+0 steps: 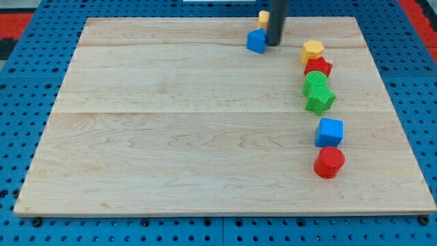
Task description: Move the blue triangle towards the top left corner of the board
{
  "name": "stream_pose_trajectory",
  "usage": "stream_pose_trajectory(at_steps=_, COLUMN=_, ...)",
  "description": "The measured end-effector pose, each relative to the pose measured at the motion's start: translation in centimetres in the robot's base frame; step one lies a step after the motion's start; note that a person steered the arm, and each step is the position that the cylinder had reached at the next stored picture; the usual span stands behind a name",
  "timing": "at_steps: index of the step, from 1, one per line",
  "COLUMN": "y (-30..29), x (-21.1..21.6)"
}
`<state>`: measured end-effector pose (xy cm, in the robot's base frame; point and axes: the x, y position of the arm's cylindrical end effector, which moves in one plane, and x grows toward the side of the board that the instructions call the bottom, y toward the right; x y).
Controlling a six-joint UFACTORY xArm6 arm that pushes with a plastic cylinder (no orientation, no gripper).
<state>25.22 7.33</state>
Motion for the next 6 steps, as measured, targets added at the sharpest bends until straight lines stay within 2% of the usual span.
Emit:
stream_pose_trajectory(at_steps=1, y=-7.9, x=-3.7)
stream_pose_trajectory(at_steps=2, y=-10.5, x=-3.3)
stream_pose_trajectory(at_steps=3, y=-5.5, x=-1.8)
stream_pose_trajectory(at_steps=4, y=-5.7, x=1.0)
stream_pose_trajectory(at_steps=6, y=-22.6, x=0.2)
